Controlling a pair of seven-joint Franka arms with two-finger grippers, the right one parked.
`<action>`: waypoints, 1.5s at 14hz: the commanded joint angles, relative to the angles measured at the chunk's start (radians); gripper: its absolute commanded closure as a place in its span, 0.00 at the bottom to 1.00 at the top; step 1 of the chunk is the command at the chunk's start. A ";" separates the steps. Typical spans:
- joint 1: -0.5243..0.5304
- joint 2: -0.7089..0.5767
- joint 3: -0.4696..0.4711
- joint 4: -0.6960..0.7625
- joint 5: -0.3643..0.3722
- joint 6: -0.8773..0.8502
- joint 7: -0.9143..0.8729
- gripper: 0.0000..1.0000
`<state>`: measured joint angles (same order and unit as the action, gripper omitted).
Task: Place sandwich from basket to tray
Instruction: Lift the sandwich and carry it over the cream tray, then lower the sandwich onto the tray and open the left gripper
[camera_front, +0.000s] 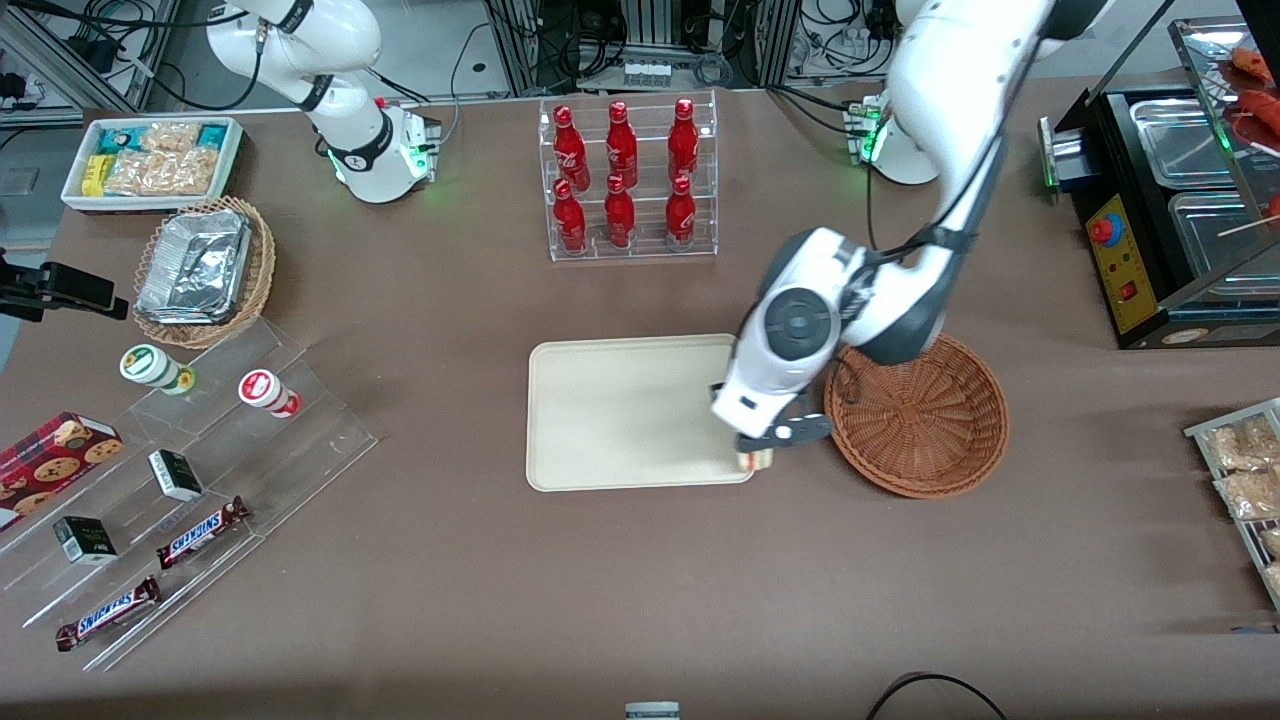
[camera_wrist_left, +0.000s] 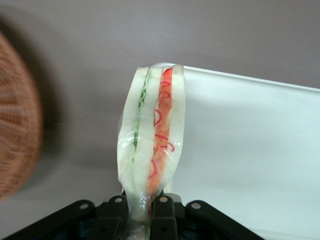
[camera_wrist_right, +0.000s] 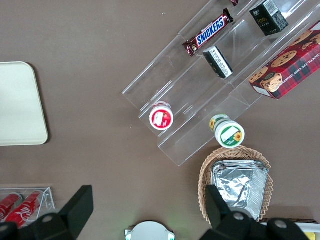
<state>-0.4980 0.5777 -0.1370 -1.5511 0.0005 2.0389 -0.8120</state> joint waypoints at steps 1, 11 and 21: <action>-0.094 0.121 0.014 0.175 -0.007 -0.028 -0.094 1.00; -0.212 0.224 0.020 0.275 0.036 -0.026 -0.292 1.00; -0.212 0.258 0.020 0.272 0.044 0.020 -0.331 0.83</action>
<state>-0.7015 0.8129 -0.1211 -1.3099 0.0225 2.0541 -1.1179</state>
